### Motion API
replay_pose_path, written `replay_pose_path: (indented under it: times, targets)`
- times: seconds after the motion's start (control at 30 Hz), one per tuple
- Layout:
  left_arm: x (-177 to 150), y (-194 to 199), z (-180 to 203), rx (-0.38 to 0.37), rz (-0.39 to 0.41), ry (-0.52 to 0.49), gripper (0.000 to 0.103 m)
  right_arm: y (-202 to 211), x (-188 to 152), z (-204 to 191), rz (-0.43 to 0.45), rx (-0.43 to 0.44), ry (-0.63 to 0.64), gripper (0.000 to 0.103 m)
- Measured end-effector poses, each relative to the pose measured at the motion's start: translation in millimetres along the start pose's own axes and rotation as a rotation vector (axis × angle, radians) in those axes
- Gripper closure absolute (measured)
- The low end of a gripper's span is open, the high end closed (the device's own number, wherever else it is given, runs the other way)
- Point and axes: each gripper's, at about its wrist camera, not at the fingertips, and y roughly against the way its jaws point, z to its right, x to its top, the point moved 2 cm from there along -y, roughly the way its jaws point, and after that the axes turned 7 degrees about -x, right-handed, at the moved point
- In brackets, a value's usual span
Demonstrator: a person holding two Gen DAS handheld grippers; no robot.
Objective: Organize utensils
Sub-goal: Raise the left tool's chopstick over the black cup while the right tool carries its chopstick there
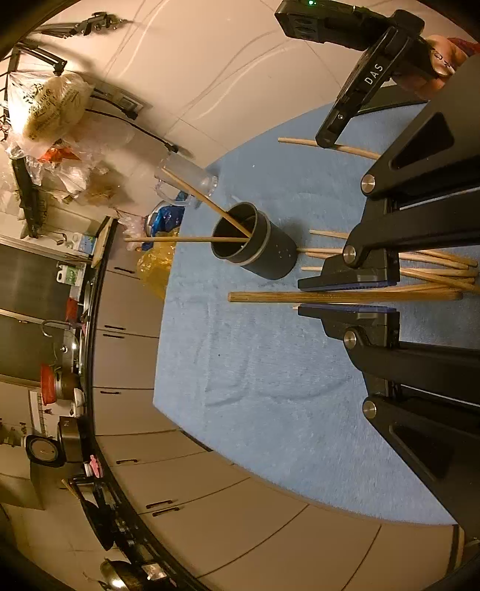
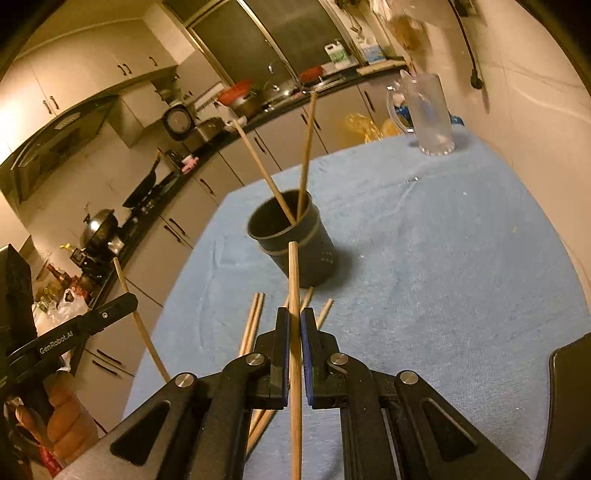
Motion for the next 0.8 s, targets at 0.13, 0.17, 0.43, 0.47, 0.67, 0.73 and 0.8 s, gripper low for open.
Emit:
replay_pose_path:
  times: [0.13,0.17,0.43,0.47,0.67,0.73,0.8]
  targets:
    - [1.4,5.9,3.5,-0.003,0.015,-0.006,0.097,8.3,2.5,0.0,0.027,0.009,-0.003,0.097]
    - [1.6,6.2,4.1,-0.004,0.017,-0.007,0.097,9.1,2.8,0.8,0.031,0.011,-0.004,0.097]
    - [3.5,15.7,9.0,-0.004,0.039,-0.019,0.097,21.9,7.3,4.0,0.071,0.032,-0.02,0.097]
    - [4.2,17.4,9.9,-0.003,0.043,-0.02,0.097,23.3,8.1,4.2,0.074,0.034,-0.022,0.097]
    - [9.9,24.2,15.5,0.0,0.059,-0.036,0.097,31.5,13.9,5.7,0.098,0.044,-0.026,0.097]
    - [13.3,25.7,16.6,0.003,0.064,-0.038,0.097,34.2,16.1,6.3,0.107,0.043,-0.026,0.097]
    - [16.4,26.7,18.3,0.003,0.068,-0.039,0.097,38.0,19.6,5.9,0.119,0.043,-0.023,0.097]
